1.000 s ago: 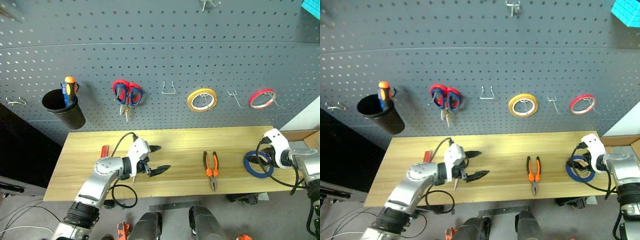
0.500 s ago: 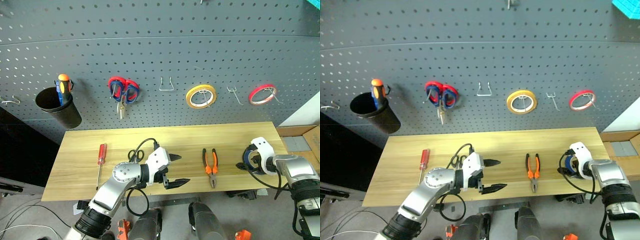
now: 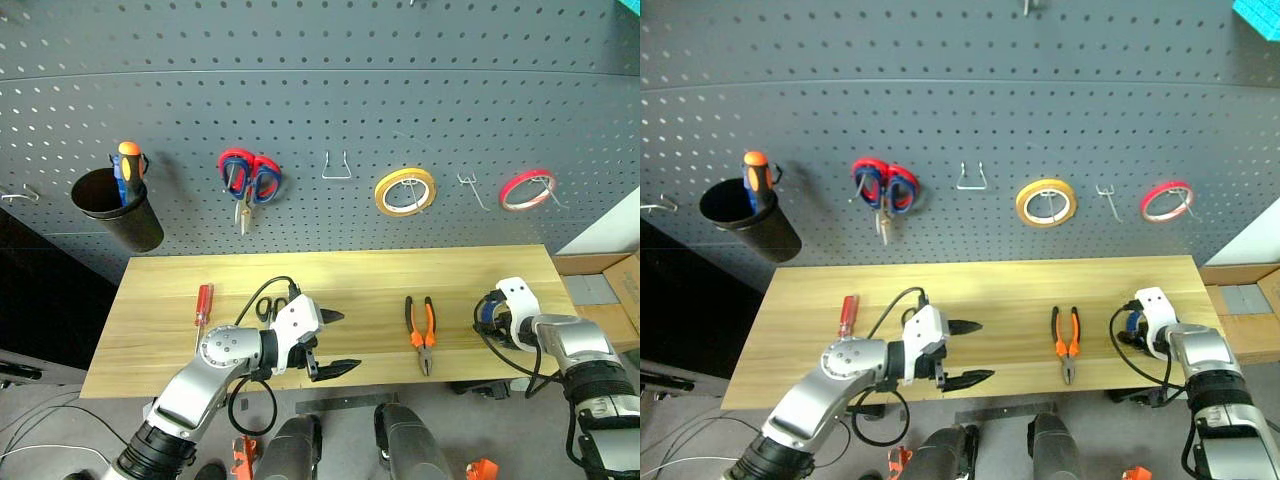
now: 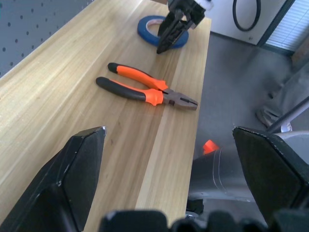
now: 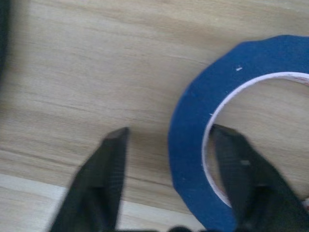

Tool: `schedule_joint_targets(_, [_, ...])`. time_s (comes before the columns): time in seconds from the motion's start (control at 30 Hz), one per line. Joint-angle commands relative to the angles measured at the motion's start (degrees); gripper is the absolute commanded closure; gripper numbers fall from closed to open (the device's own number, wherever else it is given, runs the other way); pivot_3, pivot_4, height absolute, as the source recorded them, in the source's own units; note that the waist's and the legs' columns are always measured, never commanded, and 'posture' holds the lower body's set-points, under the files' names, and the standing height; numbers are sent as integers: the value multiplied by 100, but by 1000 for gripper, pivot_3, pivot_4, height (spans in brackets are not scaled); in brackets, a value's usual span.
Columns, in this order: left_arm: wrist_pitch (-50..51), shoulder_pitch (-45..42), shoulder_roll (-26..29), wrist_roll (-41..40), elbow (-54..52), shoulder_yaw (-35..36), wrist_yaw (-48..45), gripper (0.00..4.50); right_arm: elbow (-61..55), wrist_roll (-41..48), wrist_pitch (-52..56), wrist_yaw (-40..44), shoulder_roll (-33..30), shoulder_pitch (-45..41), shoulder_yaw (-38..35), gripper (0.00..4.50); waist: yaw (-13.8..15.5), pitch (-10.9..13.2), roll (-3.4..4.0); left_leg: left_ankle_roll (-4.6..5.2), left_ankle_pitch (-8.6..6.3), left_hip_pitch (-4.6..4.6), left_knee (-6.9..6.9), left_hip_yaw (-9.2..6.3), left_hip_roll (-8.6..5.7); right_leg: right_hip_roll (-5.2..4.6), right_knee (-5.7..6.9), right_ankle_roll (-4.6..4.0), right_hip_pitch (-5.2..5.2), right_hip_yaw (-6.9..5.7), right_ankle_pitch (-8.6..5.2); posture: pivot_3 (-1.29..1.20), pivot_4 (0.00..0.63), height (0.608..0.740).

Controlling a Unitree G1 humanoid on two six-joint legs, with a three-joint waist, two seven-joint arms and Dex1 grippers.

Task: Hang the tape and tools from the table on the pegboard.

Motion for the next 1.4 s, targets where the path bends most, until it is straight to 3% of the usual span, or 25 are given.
schedule_joint_targets(0.03, [-50, -236, -27, -146, -126, 80, -98, 0, -236, 5, 277, -134, 59, 107, -52, 3246, 0, 0, 0, -1, 0, -1, 2, -1, 0, 0, 1, 0, 0, -2, 0, -73, 287, 740])
schedule_joint_targets(0.1, [-115, -429, -121, -213, 20, 117, -116, 0, -301, -60, 460, -370, 5, 66, -139, 3994, -3, 0, 1, -1, 0, -1, 3, -1, 0, 0, 1, 0, 0, -2, 0, -96, 283, 740])
schedule_joint_targets(0.13, [-261, -560, -251, -196, 169, 176, -15, 0, -519, -68, 628, -487, -58, 105, -225, 4164, -4, 1, 4, -1, 0, -2, 5, -1, 0, 0, 1, 1, 0, -2, 1, -104, 284, 740])
schedule_joint_targets(0.3, [-977, -840, -817, -202, 611, 426, 300, 0, -2959, 481, 1418, -355, -285, 1004, -897, 4166, -4, 28, 51, -18, 8, -49, 43, -11, -2, 0, 1, 10, -19, -11, 7, -180, 290, 740])
schedule_joint_targets(0.37, [-1497, -814, -985, -130, 688, 517, 397, 0, -5219, 1653, 1608, 367, -124, 2147, -1712, 4166, 2, 37, 73, -22, 8, -64, 43, -11, -2, 0, -3, 11, -31, -12, 7, -201, 292, 740])
schedule_joint_targets(0.5, [-2535, -899, -1261, 11, 1345, 646, 454, 0, -7411, 2584, 1503, 583, 161, 3451, -2941, 4167, -112, 42, 74, -31, -5, -96, 50, -28, 6, 3, -13, 25, -46, -36, -2, -320, 299, 740])
schedule_joint_targets(0.53, [-2582, -947, -1282, -5, 1482, 636, 400, 0, -7901, 2795, 1496, 540, 185, 3581, -3200, 4167, -146, 46, 72, -24, -9, -92, 55, -21, 5, 2, -15, 25, -41, -30, -2, -341, 302, 740])
schedule_joint_targets(0.63, [-2553, -1228, -1470, -125, 1803, 588, 333, 0, -8683, 3242, 1784, -251, 192, 2794, -3626, 4167, -356, 88, 64, 10, -28, -81, 68, -1, -1, -2, -19, 55, -31, -7, 22, -401, 308, 740])
schedule_joint_targets(0.7, [-2465, -1349, -1563, -258, 1862, 609, 276, 0, -8755, 3326, 1881, -688, 134, 2248, -3548, 4167, -476, 105, 38, 21, -18, -73, 77, 21, -1, 0, -29, 74, -23, 11, 36, -408, 306, 740])
schedule_joint_targets(0.83, [-2242, -1527, -1632, -440, 1803, 677, 216, 0, -8329, 2828, 1863, -1456, 5, 1227, -2326, 4167, -682, 109, 34, 32, 6, -61, 79, 40, 3, -4, -18, 102, -14, 16, 34, -419, 296, 740])
schedule_joint_targets(1.0, [-2188, -1365, -1480, -364, 1643, 747, 319, 0, -7452, 2222, 1341, -1649, 72, 659, -1002, 4167, -737, 108, 36, 28, 15, -66, 60, 39, 9, 1, -7, 69, -34, 11, 53, -370, 275, 740])
schedule_joint_targets(1.4, [-1936, -691, -1150, -289, 885, 833, 679, 0, -5657, 1383, -171, -1235, 160, 50, -256, 4167, -533, 104, 40, 11, 24, -112, 61, 67, 0, -4, -1, 63, -103, 39, 59, -262, 225, 740])
